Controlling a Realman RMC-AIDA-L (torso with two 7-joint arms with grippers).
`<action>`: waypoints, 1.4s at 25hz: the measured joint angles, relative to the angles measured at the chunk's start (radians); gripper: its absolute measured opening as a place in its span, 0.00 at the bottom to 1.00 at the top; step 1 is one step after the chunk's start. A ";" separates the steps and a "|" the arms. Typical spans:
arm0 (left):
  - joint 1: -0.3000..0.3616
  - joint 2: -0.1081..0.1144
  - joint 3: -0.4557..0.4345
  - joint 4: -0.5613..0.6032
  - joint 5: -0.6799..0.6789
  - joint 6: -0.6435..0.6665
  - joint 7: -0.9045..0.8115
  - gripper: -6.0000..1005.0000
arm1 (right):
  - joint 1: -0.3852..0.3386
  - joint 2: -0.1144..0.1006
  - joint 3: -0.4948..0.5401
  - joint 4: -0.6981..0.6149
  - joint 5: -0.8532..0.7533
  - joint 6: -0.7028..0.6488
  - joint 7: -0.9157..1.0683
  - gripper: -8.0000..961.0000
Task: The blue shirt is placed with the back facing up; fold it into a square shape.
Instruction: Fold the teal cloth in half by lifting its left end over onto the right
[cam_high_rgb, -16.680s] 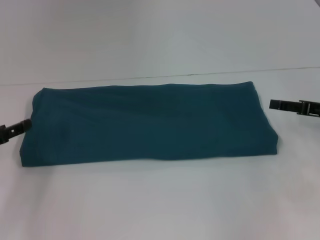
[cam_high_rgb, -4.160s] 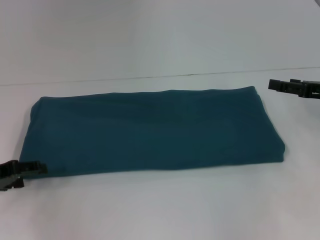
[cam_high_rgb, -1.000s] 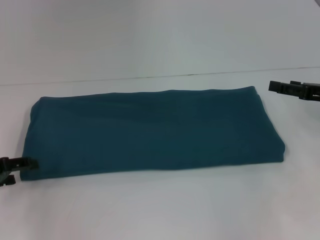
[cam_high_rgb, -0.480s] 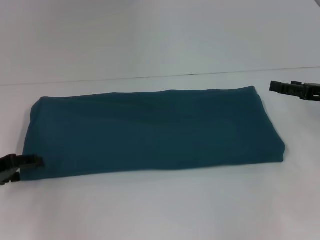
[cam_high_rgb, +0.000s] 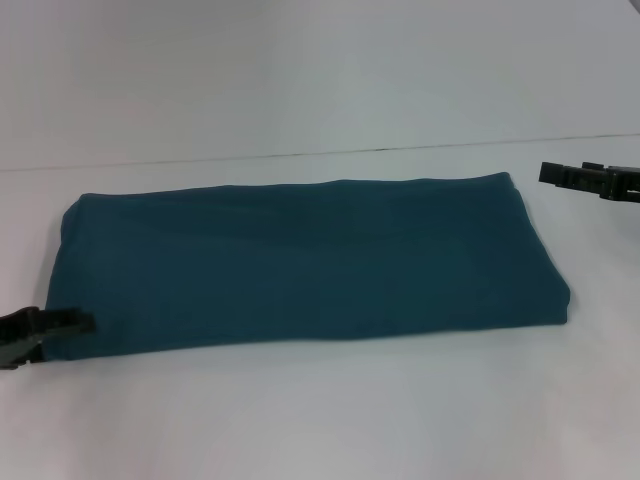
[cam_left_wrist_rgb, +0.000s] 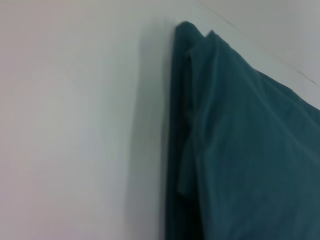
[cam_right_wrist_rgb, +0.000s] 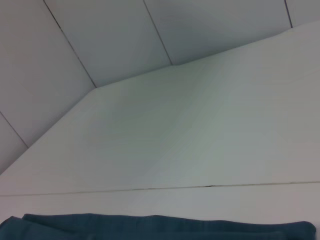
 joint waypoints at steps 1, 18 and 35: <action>-0.001 0.000 0.000 0.000 -0.003 0.005 0.000 0.87 | 0.000 0.000 0.000 0.000 0.000 0.000 0.000 0.97; 0.000 0.005 -0.008 0.022 -0.049 0.033 0.006 0.87 | 0.000 0.000 0.000 0.000 0.000 0.000 0.000 0.97; 0.023 0.004 0.050 0.067 0.015 0.070 -0.061 0.87 | 0.000 -0.002 0.000 0.000 0.000 0.006 0.003 0.97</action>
